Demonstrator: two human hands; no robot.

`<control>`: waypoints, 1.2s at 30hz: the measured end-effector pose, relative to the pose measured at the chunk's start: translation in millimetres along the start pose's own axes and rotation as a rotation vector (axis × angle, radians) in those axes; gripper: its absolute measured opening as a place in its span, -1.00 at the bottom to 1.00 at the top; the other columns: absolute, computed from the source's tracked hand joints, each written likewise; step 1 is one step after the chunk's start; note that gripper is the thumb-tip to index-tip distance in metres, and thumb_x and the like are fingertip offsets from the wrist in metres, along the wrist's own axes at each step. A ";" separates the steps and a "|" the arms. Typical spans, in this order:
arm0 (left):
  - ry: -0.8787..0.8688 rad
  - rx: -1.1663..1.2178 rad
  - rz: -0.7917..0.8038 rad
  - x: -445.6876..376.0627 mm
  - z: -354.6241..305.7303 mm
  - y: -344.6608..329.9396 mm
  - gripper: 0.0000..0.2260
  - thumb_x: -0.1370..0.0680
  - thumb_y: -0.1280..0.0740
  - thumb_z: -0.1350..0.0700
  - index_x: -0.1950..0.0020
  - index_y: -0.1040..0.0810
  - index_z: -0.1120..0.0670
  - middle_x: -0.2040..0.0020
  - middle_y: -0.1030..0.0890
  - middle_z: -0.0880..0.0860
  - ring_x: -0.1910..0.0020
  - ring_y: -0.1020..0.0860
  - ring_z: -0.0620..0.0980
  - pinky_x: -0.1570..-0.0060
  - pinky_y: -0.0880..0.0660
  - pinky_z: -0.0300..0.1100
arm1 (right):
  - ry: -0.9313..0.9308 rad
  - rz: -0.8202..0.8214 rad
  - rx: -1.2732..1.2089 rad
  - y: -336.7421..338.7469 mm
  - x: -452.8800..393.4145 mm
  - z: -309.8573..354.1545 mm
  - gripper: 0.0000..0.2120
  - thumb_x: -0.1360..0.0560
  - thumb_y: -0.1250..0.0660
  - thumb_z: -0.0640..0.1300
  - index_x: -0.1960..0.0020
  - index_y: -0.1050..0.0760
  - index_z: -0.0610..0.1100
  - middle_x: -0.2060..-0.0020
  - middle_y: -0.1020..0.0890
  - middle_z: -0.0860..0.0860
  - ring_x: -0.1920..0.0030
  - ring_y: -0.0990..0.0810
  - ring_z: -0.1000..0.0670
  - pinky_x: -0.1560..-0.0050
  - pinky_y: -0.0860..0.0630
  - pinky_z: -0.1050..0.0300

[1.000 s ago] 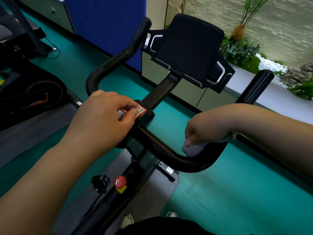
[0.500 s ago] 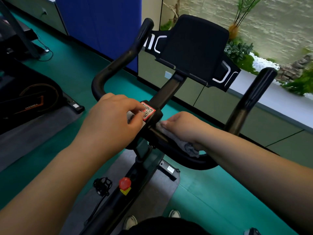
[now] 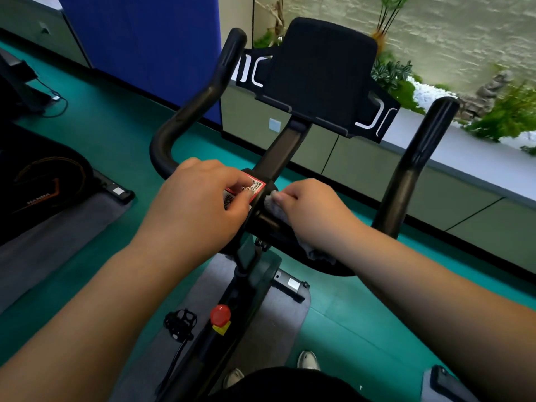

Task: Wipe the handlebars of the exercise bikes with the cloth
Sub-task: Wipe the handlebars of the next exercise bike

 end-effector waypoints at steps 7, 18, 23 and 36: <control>-0.010 0.044 0.021 -1.5 0.1 -9.1 -0.80 -0.48 -0.31 0.02 -0.06 -0.64 -0.05 0.10 -0.50 -0.10 0.00 -0.43 -0.03 -0.02 -0.38 -0.15 | 0.019 0.094 0.333 23.0 32.7 -20.5 -0.75 -0.61 -0.19 -0.03 0.15 -0.48 -0.13 0.25 -0.57 0.00 0.09 -0.56 -0.05 0.30 -0.25 0.22; -0.010 -0.013 -0.077 3.8 -5.8 -14.4 -0.84 -0.47 -0.36 0.10 -0.02 -0.66 0.04 0.12 -0.52 0.00 0.06 -0.47 0.08 0.13 -0.46 -0.04 | 0.180 -0.092 -0.094 12.0 40.3 -17.6 -0.86 -0.47 -0.39 0.05 -0.02 -0.60 0.09 0.20 -0.62 0.14 0.19 -0.52 0.13 0.21 -0.40 0.30; 0.005 0.002 -0.113 10.5 -2.8 -18.3 -0.82 -0.47 -0.38 0.16 -0.06 -0.64 0.07 0.09 -0.51 -0.01 0.07 -0.37 -0.03 0.14 -0.34 -0.15 | 0.381 -0.253 0.017 14.8 66.6 -17.8 -0.82 -0.39 -0.47 -0.05 0.01 -0.63 0.01 0.16 -0.69 0.11 0.13 -0.63 0.05 0.11 -0.58 0.08; -0.224 0.108 0.022 5.0 -2.1 -25.2 -0.77 -0.47 -0.38 0.16 -0.12 -0.64 0.05 0.02 -0.48 -0.01 -0.02 -0.37 0.00 -0.01 -0.43 -0.01 | -0.027 -0.887 -0.526 -15.6 149.8 -60.4 -0.90 -0.45 -0.37 -0.07 0.05 -0.55 0.07 0.05 -0.62 0.03 -0.03 -0.59 0.04 -0.06 -0.48 0.18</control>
Point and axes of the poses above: each hand's wrist, its own x-axis away from the middle knuckle, its own y-axis out of the back of the hand, z = x × y, the point moved 5 cm from there along -x, towards the middle knuckle
